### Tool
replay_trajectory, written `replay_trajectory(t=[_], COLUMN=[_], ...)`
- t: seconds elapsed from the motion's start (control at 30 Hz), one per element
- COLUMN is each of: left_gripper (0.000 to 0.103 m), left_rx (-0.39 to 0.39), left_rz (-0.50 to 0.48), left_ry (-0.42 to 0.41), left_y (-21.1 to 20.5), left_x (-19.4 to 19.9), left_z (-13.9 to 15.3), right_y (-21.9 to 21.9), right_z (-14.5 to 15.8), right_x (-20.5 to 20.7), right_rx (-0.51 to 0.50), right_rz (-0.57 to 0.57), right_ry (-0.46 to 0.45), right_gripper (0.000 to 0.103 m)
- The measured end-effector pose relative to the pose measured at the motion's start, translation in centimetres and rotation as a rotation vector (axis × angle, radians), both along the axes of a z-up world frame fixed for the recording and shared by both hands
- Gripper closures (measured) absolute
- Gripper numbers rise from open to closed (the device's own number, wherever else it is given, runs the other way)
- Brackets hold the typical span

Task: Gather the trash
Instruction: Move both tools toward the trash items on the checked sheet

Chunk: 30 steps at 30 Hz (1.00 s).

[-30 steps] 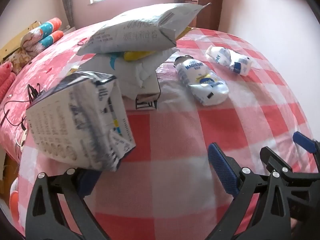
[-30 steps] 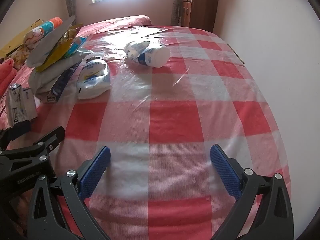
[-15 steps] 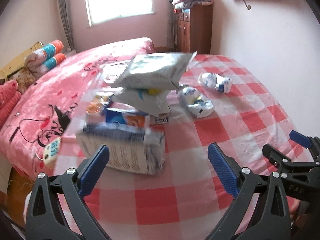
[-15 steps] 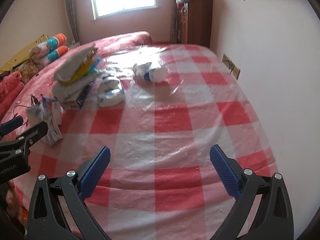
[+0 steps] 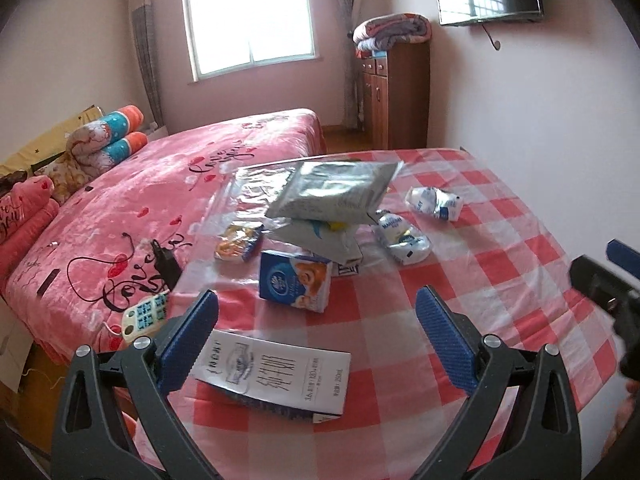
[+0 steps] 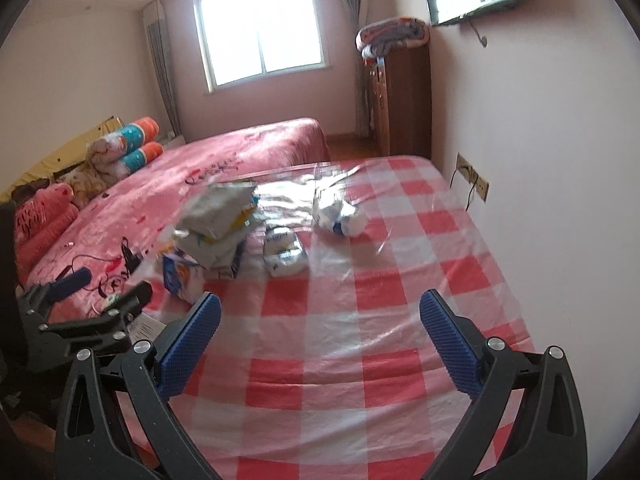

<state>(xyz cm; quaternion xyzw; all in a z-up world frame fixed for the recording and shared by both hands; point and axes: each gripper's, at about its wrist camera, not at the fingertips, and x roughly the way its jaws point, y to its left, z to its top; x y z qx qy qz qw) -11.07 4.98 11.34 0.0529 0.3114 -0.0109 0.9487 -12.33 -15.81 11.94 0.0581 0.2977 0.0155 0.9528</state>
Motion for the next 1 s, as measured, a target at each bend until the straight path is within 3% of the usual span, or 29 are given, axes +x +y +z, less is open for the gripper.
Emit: replay_trajectory(t=[0.37, 1.0], left_gripper=[0.004, 0.004], left_rx=[-0.045, -0.050], left_rz=[0.052, 0.084], left_ry=[-0.021, 0.007], left_y=[2.7, 4.4], left_x=[-0.9, -1.0], left_z=[1.1, 0.5], right_y=[2.3, 3.1], right_z=[2.9, 1.6], right_x=[-1.9, -1.6], right_rx=[-0.084, -0.059], right_rz=[0.022, 0.114], right_ry=[-0.042, -0.017], right_gripper=[0.004, 0.004])
